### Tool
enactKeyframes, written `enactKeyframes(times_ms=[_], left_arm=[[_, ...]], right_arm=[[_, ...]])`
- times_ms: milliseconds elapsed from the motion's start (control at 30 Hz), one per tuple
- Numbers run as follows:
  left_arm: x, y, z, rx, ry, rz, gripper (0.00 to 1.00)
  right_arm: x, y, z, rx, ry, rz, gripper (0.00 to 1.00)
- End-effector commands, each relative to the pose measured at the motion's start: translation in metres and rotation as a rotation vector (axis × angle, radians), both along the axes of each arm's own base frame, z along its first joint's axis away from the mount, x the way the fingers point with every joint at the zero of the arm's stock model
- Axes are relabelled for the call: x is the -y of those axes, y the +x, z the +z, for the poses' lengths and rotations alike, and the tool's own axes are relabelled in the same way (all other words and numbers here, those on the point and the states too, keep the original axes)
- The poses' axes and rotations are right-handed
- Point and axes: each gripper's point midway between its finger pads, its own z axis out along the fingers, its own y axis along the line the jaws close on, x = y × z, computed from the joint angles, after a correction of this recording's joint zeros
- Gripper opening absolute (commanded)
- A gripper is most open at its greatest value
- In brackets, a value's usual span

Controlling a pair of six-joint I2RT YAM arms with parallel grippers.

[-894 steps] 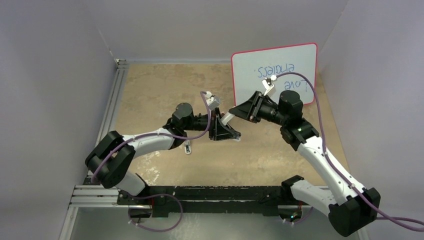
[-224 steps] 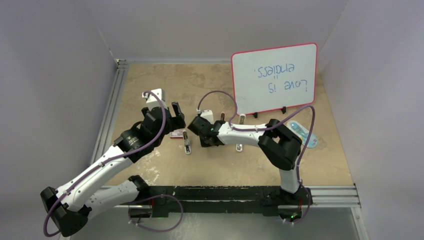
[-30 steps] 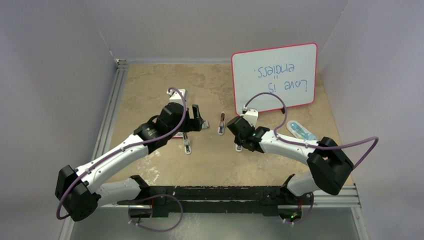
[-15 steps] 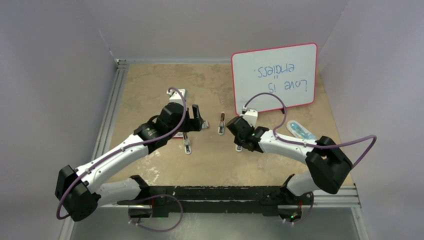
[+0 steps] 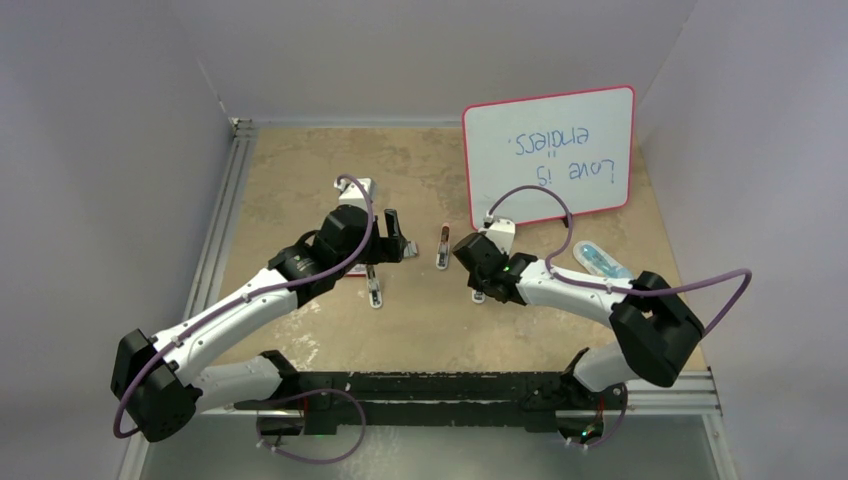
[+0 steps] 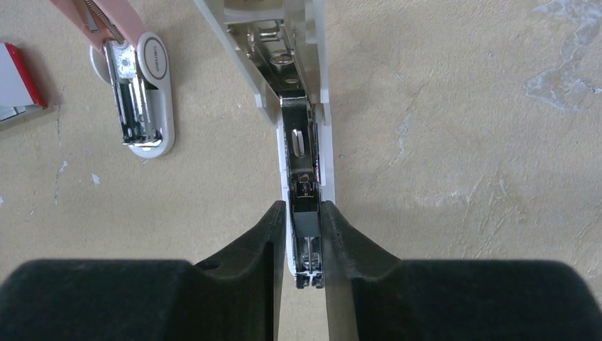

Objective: Load the staples into the stapler
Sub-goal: Install the staple into the stapler, then adjust the staple in the stapler.

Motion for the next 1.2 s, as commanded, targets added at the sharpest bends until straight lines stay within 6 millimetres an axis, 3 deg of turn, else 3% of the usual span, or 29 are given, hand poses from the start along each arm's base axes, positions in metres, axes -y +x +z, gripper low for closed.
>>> enactKeyframes(times_ms=[0,367,533,800,1167], left_arm=[[0.001,0.007,0.014,0.042,-0.019,0.011,0.83],[0.002,0.005,0.015,0.038,-0.036,0.013,0.83],[0.003,0.002,0.015,0.030,-0.059,0.015,0.82],[0.005,0.000,0.010,0.020,-0.066,0.003,0.82],[0.004,0.002,0.009,0.022,-0.052,0.005,0.82]], right_arm=[[-0.001,0.006,0.011,0.031,0.027,-0.025,0.29],[-0.011,0.015,0.039,0.094,0.090,-0.003,0.31],[-0.013,0.015,0.036,0.088,0.087,0.000,0.25],[-0.019,0.020,0.025,0.073,0.074,0.007,0.33],[-0.020,0.020,0.014,0.057,0.062,0.010,0.34]])
